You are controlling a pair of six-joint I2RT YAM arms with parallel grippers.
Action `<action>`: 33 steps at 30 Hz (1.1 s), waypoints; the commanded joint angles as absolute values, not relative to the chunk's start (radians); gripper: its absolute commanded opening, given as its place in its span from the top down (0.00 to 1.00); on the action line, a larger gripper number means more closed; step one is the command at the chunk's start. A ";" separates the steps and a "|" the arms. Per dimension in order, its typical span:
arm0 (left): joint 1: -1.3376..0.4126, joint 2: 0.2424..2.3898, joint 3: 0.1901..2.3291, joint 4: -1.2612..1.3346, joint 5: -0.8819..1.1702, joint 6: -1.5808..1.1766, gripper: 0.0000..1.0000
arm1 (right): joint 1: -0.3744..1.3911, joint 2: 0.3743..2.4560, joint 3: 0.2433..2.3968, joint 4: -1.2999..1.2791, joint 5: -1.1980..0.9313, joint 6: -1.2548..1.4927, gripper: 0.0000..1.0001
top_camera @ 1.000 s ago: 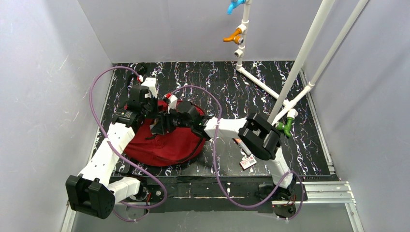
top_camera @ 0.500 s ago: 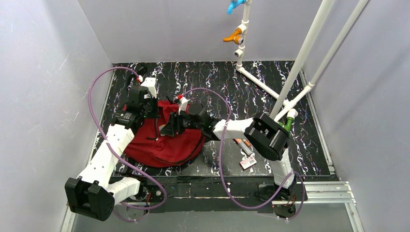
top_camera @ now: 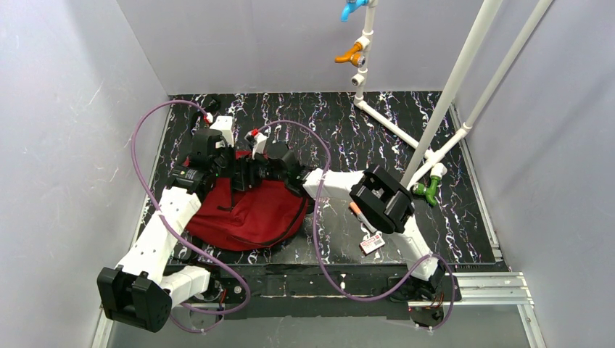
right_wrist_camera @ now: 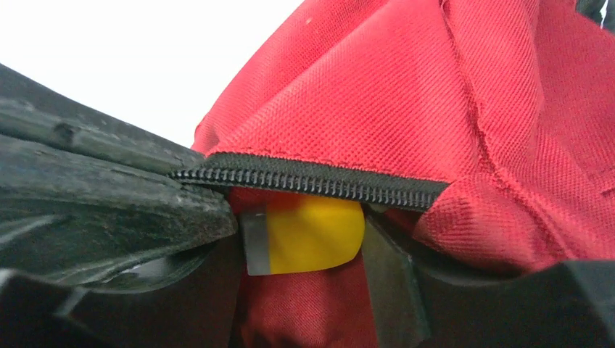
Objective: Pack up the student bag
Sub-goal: Place the stationery in the student bag.
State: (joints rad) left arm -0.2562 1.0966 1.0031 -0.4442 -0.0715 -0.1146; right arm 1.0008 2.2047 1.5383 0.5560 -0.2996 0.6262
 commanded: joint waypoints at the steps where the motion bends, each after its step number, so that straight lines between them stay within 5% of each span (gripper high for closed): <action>1: -0.263 1.061 0.999 -0.420 -0.052 -0.117 1.00 | 1.009 2.189 1.552 0.555 -0.311 0.628 0.27; 4: -0.262 1.068 1.002 -0.422 -0.045 -0.117 1.00 | 0.998 2.126 1.485 0.546 -0.304 0.614 0.17; 12: -0.263 1.075 1.004 -0.423 -0.040 -0.119 1.00 | 0.977 2.039 1.396 0.494 -0.337 0.616 0.11; 26: -0.263 1.080 1.005 -0.424 -0.035 -0.120 1.00 | 1.004 2.161 1.445 0.617 -0.433 0.759 0.62; 33: -0.265 1.082 1.003 -0.426 -0.039 -0.118 1.00 | 1.043 2.306 1.595 0.677 -0.487 0.866 0.64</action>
State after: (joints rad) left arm -0.2573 1.0969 1.0012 -0.4419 -0.0616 -0.1127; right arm 1.0229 2.2581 1.5497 0.6315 -0.4351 0.7979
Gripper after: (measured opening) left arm 0.019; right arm 0.352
